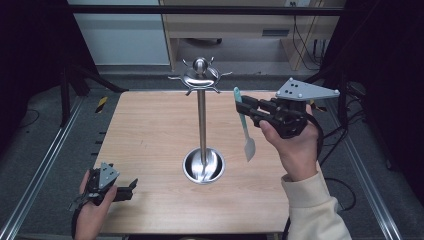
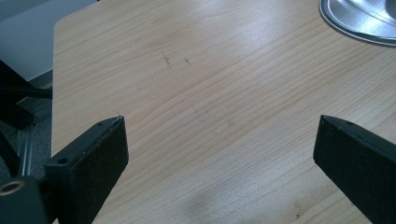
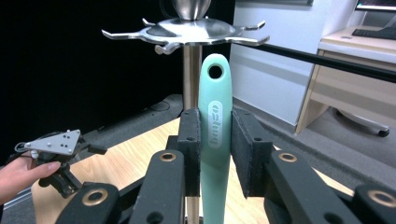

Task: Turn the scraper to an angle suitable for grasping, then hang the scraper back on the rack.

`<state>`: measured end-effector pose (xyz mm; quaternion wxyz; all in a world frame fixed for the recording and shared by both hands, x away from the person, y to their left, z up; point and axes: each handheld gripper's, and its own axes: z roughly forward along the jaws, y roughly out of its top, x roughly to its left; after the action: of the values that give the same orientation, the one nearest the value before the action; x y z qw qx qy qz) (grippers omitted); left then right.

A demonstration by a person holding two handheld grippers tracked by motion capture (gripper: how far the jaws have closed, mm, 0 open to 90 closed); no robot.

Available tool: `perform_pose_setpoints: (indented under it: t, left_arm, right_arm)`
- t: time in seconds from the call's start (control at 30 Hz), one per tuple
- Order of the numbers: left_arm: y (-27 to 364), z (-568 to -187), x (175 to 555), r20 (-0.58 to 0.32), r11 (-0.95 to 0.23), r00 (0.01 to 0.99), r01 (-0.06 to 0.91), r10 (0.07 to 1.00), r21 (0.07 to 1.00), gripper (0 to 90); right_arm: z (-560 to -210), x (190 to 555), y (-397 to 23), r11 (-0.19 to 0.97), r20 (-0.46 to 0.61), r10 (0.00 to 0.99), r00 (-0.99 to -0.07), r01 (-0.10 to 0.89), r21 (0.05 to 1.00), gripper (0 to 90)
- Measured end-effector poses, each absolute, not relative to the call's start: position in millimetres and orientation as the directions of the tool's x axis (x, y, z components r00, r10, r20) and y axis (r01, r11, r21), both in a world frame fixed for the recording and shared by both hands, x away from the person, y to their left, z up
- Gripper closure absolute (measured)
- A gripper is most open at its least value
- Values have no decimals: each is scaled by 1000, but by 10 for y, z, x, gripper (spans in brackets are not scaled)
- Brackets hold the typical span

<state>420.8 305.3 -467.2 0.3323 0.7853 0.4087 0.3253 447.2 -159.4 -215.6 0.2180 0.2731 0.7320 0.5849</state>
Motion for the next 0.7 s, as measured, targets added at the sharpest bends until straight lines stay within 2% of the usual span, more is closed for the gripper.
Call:
perform_pose_setpoints:
  t: [0.7]
  left_arm:
    - [3047,-4680,4205,238,-446,457,428,857,786,29]
  right_arm:
    - [-2125,4454,-1500,143,11,640,-768,133,981,742]
